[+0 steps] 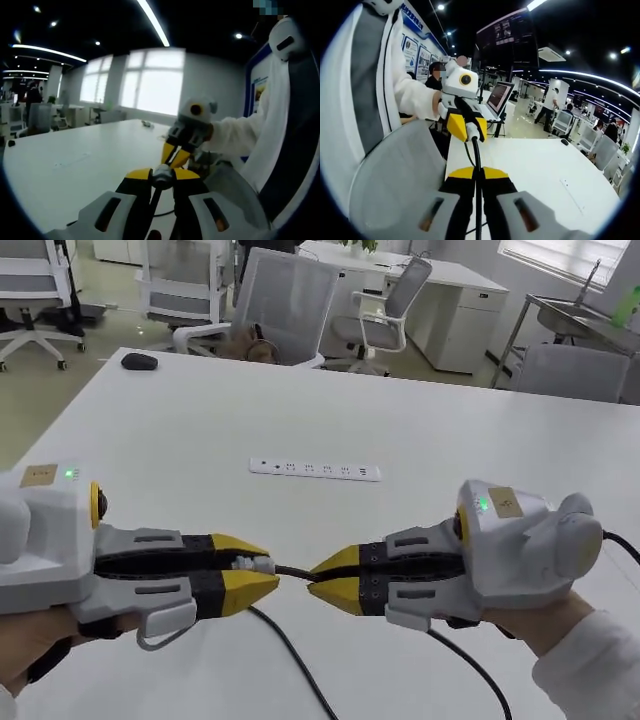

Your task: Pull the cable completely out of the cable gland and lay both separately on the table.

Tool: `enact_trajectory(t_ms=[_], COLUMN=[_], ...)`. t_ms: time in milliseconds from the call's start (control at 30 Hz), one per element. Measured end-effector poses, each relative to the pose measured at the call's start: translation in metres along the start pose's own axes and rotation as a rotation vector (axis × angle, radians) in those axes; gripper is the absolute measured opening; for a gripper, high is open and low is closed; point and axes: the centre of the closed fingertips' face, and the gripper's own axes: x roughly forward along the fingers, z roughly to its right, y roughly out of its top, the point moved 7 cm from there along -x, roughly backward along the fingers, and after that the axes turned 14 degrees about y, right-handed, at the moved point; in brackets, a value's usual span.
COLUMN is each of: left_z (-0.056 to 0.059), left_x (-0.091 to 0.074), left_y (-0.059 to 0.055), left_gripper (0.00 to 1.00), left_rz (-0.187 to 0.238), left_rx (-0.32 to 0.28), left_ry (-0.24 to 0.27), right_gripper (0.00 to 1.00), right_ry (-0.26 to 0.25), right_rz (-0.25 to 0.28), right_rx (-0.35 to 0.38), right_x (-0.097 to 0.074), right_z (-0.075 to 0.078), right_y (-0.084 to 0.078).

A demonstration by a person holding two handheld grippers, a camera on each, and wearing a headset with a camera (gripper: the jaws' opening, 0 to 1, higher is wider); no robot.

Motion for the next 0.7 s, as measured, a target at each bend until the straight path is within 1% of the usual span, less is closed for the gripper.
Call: enact_trajectory(t_ms=[100, 200, 500, 700], left_z=[-0.001, -0.002, -0.01, -0.011], left_x=[-0.002, -0.004, -0.015, -0.02], left_y=[-0.001, -0.002, -0.002, -0.002], left_gripper=[0.17, 0.17, 0.17, 0.17], left_rz=[0.0, 0.0, 0.021, 0.029], left_rx=[-0.006, -0.01, -0.041, -0.052], left_ry=[0.008, 0.016, 0.046, 0.055], right_gripper=[0.02, 0.02, 0.03, 0.03], right_ry=[-0.006, -0.013, -0.03, -0.038], right_rz=[-0.009, -0.031, -0.059, -0.079], right_rx=[0.015, 0.035, 0.094, 0.122], right_x=[-0.002, -0.004, -0.009, -0.01], right_z=[0.0, 0.001, 0.001, 0.0], right_y=[-0.007, -0.014, -0.034, -0.045])
